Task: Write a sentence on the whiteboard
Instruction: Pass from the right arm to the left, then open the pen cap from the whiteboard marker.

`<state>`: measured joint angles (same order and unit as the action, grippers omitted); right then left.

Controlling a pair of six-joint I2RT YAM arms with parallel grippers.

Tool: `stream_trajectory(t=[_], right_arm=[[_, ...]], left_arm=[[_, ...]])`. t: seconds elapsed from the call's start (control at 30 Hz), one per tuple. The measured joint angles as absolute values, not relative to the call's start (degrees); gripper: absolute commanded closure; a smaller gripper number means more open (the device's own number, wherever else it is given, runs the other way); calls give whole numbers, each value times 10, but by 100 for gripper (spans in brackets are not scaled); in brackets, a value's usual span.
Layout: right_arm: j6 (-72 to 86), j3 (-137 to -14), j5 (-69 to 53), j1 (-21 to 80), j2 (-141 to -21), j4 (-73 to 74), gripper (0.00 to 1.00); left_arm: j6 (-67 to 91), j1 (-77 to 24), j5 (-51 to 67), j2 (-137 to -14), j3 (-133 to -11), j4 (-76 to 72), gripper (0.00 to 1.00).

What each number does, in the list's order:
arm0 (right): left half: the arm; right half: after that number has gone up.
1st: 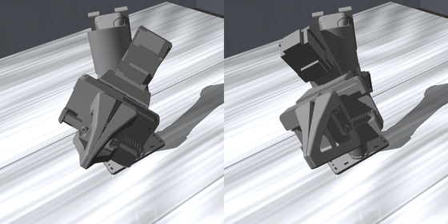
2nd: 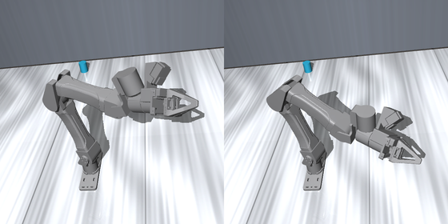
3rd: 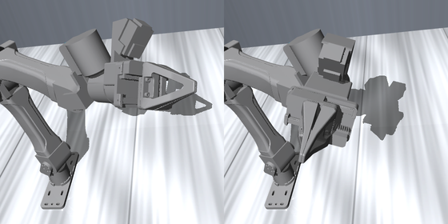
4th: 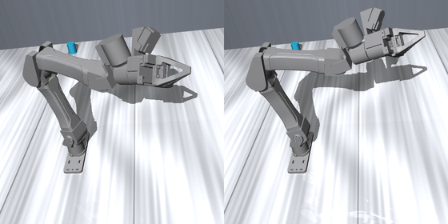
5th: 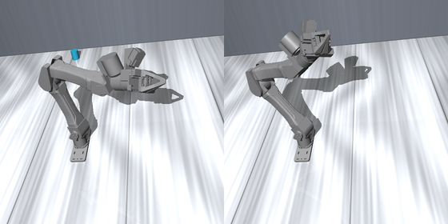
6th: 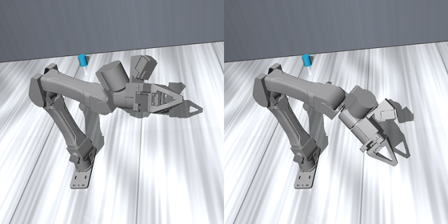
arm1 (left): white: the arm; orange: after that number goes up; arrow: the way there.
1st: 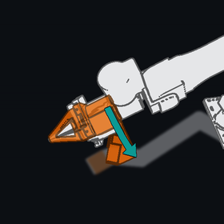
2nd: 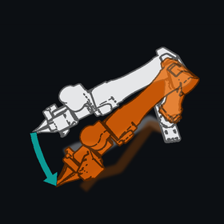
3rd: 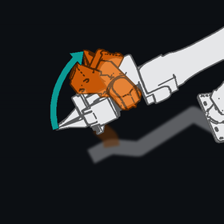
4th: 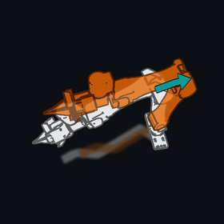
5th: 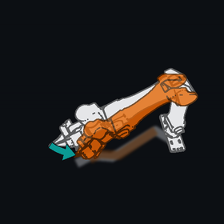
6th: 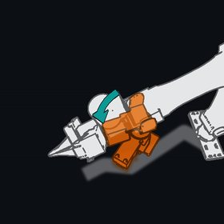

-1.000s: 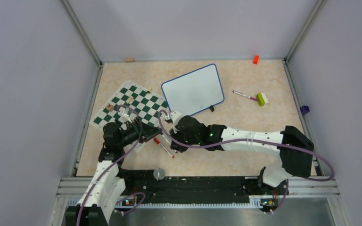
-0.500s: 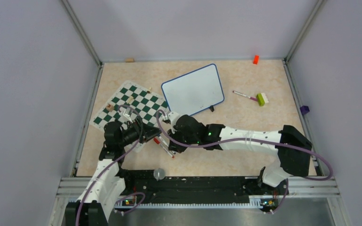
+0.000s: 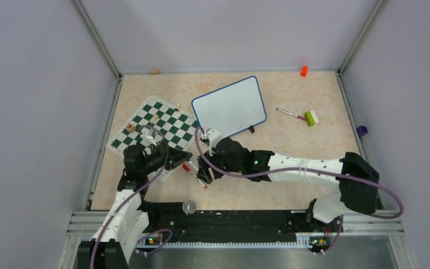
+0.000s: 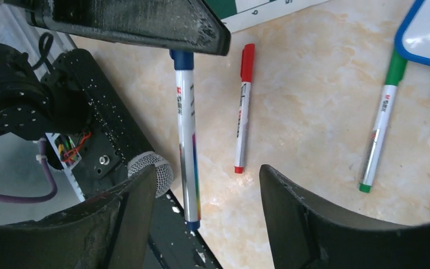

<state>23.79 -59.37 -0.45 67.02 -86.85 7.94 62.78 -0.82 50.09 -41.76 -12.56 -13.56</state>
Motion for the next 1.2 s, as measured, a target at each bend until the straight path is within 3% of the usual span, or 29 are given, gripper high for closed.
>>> stream_trajectory(t=[0.13, 0.3, 0.7, 0.93, 1.07, 1.2], right_arm=[[273, -521, 27, 670, -799, 1, 31], [331, -435, 58, 670, -741, -187, 37], [373, -453, 102, 670, -800, -375, 50], [381, -466, 107, 670, -818, -403, 70], [382, -470, 108, 670, -820, -408, 99], [382, -470, 111, 670, -822, -409, 100]], left_arm=[[681, -8, 492, -417, -126, -167, 100], [801, -8, 465, -413, -126, -238, 100], [945, -8, 392, -328, -153, -260, 100], [957, -8, 383, -317, -154, -248, 100], [957, -8, 380, -318, -154, -241, 100], [959, -8, 380, -322, -154, -238, 100]])
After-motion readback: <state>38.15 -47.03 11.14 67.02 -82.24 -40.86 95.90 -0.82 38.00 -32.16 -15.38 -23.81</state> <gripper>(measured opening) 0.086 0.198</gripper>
